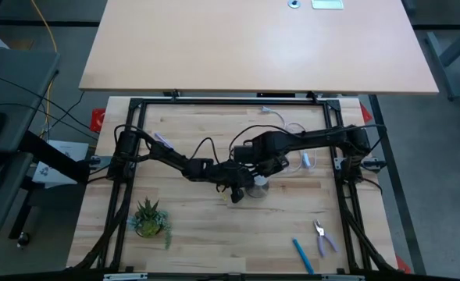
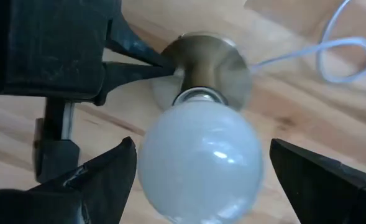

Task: Screw lightbulb
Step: Remove the lightbulb from the lamp

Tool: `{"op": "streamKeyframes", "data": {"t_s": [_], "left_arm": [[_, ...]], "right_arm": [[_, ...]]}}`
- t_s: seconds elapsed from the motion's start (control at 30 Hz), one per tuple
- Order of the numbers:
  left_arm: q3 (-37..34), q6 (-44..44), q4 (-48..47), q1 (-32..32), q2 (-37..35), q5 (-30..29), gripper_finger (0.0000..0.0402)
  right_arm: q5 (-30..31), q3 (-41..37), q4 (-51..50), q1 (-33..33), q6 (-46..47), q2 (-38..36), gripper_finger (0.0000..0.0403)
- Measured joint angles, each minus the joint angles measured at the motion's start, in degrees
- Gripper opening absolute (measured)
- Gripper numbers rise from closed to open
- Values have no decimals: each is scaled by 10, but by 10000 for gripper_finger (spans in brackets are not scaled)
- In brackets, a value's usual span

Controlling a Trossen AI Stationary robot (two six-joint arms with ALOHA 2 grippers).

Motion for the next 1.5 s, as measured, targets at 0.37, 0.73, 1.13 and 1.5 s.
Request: {"op": "streamKeyframes", "data": {"t_s": [0.37, 0.73, 1.13, 1.5], "left_arm": [[-4, -5, 5, 0, 0, 0, 0], [-4, -4, 3, 0, 0, 0, 0], [-4, -5, 4, -1, 0, -2, 0], [-4, -3, 4, -1, 0, 6, 0]], "right_arm": [[-5, -15, 44, 5, 8, -4, 358], [-2, -15, 16, 5, -23, -4, 283], [-12, -15, 12, 7, -227, -4, 241], [0, -14, 8, 11, -742, -4, 240]]}}
